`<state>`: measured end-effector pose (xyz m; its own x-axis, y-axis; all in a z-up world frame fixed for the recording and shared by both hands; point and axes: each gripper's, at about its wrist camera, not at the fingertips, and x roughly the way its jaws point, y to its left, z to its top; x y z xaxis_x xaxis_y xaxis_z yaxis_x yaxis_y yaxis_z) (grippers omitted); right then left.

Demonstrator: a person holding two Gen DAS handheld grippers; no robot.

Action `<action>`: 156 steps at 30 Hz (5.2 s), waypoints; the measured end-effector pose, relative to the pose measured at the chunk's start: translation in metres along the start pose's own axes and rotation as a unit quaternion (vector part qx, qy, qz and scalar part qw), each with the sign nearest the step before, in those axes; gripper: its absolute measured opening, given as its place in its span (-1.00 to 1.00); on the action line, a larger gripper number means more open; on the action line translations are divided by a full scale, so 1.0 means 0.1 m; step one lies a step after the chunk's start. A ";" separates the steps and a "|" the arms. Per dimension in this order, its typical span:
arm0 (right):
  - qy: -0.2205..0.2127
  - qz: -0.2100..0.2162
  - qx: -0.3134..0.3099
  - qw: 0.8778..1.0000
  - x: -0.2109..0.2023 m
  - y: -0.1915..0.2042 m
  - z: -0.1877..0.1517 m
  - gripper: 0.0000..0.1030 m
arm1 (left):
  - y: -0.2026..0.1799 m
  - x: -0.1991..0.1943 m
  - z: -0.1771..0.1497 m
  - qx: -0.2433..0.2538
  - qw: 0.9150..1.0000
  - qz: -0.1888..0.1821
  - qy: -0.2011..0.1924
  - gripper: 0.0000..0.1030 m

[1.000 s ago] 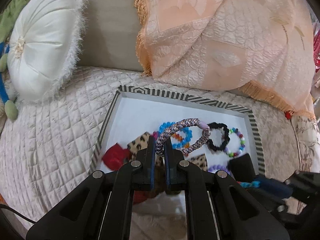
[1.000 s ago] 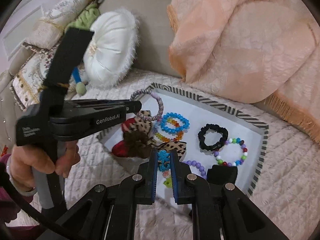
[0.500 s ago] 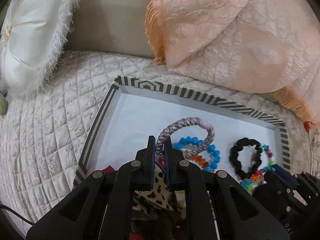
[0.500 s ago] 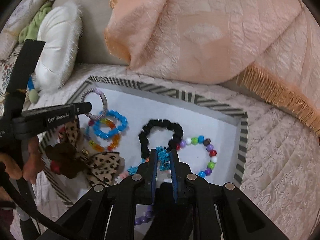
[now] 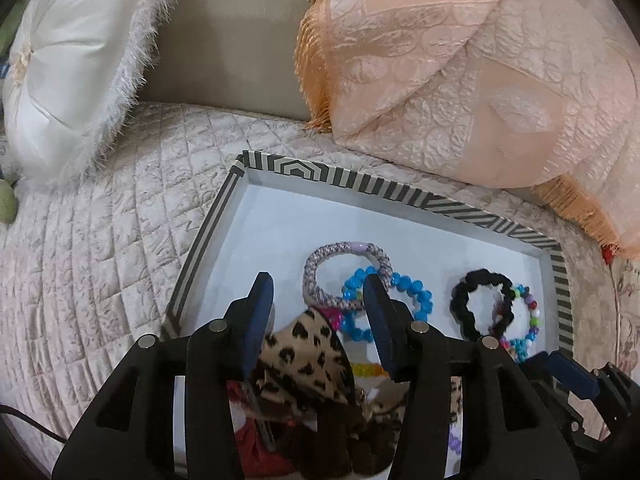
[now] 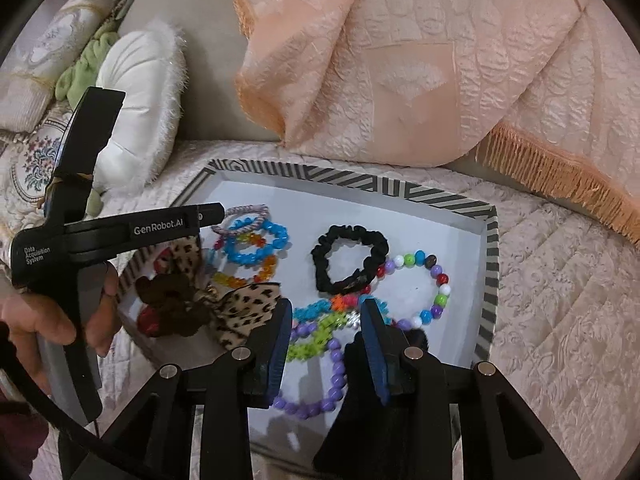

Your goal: Organize jewelry

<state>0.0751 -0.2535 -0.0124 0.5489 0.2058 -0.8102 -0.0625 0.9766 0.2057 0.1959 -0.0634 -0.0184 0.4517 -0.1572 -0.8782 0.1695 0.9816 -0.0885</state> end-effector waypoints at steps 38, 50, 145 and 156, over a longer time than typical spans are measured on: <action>-0.059 -0.052 0.086 0.993 -0.85 0.42 -0.55 -0.22 | 0.14 -1.37 -1.07 0.001 0.997 0.034 -0.074 -0.10; -0.083 -0.075 0.065 0.992 -1.15 0.65 -0.58 -0.22 | 0.12 -1.86 -1.17 0.003 0.991 0.045 -0.122 -0.10; -0.063 -0.066 0.054 0.994 -1.14 0.75 -0.64 -0.22 | 0.00 -1.97 -1.39 0.022 0.990 0.069 -0.122 -0.10; -0.058 -0.065 0.052 0.995 -1.11 0.77 -0.65 -0.22 | 0.02 -1.95 -1.41 0.022 0.990 0.069 -0.120 -0.10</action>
<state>-0.0445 -0.1968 0.0579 0.6404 0.0640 -0.7654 0.0980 0.9816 0.1641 -0.0149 -0.0154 0.0866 0.6670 -0.0490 -0.7435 0.1274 0.9906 0.0490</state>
